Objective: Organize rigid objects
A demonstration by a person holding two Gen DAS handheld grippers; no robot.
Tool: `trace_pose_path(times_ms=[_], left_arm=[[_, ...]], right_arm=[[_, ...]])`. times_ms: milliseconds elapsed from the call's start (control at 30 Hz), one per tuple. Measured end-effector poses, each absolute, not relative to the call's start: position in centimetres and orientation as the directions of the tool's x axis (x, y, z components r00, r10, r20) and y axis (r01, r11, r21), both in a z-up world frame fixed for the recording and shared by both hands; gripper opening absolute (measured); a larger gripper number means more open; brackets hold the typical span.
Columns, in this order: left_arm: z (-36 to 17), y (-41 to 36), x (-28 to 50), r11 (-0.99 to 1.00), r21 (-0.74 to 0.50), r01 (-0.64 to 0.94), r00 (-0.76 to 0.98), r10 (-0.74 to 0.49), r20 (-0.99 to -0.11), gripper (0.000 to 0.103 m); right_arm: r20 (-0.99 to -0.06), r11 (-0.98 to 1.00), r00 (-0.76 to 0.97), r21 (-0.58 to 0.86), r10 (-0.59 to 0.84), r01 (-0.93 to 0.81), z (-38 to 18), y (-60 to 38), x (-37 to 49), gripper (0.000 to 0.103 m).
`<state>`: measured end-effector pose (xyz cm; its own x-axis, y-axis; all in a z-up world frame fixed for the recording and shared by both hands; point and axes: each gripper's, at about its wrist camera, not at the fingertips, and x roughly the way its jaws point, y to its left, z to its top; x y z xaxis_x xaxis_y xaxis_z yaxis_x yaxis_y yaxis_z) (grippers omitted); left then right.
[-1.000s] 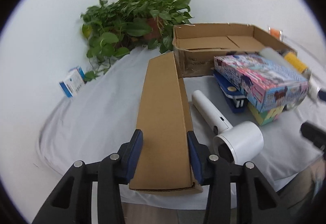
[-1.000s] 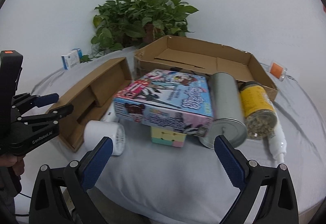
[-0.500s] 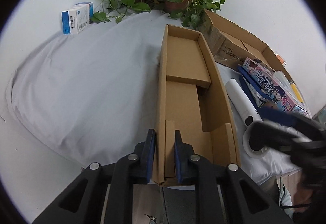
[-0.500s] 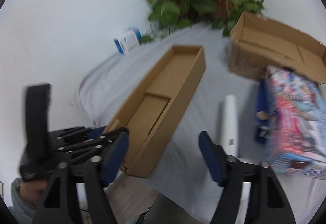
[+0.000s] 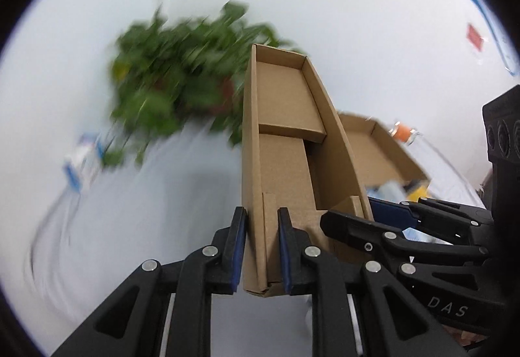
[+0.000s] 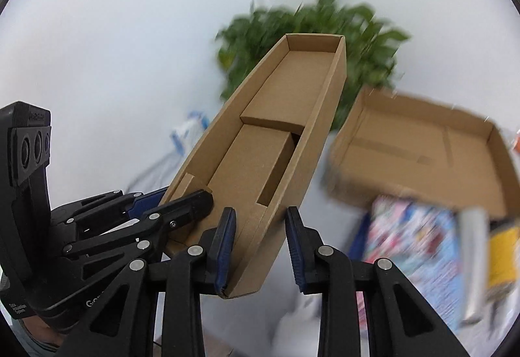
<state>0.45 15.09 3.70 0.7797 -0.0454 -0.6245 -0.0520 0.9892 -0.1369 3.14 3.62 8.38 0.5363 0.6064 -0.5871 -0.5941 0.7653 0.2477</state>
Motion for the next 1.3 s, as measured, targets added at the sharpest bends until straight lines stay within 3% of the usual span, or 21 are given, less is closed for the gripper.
trace_pose_path(times_ms=[100, 200, 433, 633, 667, 767, 800, 833, 900, 933, 1000, 1167, 1300], left_arm=[[7.6, 12.4, 5.7, 0.994, -0.092, 0.060, 0.822, -0.102, -0.561, 0.018], [8.4, 10.6, 11.4, 0.989, -0.088, 0.121, 0.808, -0.150, -0.570, 0.018], [2.8, 10.1, 25.1, 0.979, -0.162, 0.127, 0.663, -0.205, -0.720, 0.018], [-3.5, 12.0, 28.8, 0.993, -0.117, 0.014, 0.537, -0.106, -0.837, 0.018], [-3.9, 12.2, 28.9, 0.994, -0.106, 0.001, 0.528, -0.091, -0.844, 0.018], [-3.2, 12.7, 27.5, 0.992, -0.125, 0.020, 0.549, -0.115, -0.828, 0.032], [-2.5, 13.0, 26.3, 0.991, -0.136, 0.021, 0.567, -0.124, -0.815, 0.047], [-1.9, 13.0, 25.6, 0.990, -0.137, 0.023, 0.582, -0.124, -0.804, 0.072], [-0.2, 13.1, 22.5, 0.988, -0.149, 0.044, 0.629, -0.143, -0.764, 0.089], [0.3, 13.1, 21.1, 0.984, -0.171, 0.055, 0.640, -0.166, -0.750, 0.089], [0.8, 12.9, 17.6, 0.964, -0.247, 0.097, 0.643, -0.250, -0.724, 0.089], [-2.5, 10.1, 15.4, 0.856, -0.485, 0.177, 0.480, -0.506, -0.717, 0.087], [-5.0, 7.1, 16.8, 0.827, -0.530, 0.188, 0.390, -0.558, -0.732, 0.084]], right_arm=[[-0.569, 0.811, 0.601, 0.232, 0.561, -0.537, 10.8, 0.8, 8.0, 0.029], [-0.616, 0.834, 0.579, 0.274, 0.534, -0.479, 10.8, -1.0, 14.7, 0.028], [-0.770, 0.833, 0.349, 0.409, 0.534, -0.373, 2.8, -0.6, 29.0, 0.027], [-0.822, 0.824, 0.194, 0.458, 0.535, -0.333, -5.2, 3.2, 33.6, 0.026], [-0.827, 0.829, 0.198, 0.445, 0.526, -0.339, -6.0, 3.4, 33.4, 0.028], [-0.817, 0.825, 0.205, 0.462, 0.538, -0.324, -7.1, 2.7, 33.0, 0.037], [-0.808, 0.827, 0.236, 0.459, 0.540, -0.325, -6.6, 2.1, 32.2, 0.049], [-0.787, 0.832, 0.298, 0.443, 0.540, -0.335, -5.0, 0.6, 30.9, 0.063], [-0.734, 0.834, 0.409, 0.409, 0.542, -0.371, -1.2, -2.4, 27.0, 0.082], [-0.709, 0.835, 0.453, 0.389, 0.541, -0.388, 0.1, -4.3, 24.8, 0.089], [-0.686, 0.852, 0.513, 0.348, 0.516, -0.391, 1.5, -8.6, 20.2, 0.093], [-0.779, 0.855, 0.409, 0.297, 0.475, -0.426, -1.2, -11.9, 12.6, 0.093], [-0.805, 0.852, 0.387, 0.257, 0.450, -0.457, -2.9, -11.0, 10.1, 0.092]])
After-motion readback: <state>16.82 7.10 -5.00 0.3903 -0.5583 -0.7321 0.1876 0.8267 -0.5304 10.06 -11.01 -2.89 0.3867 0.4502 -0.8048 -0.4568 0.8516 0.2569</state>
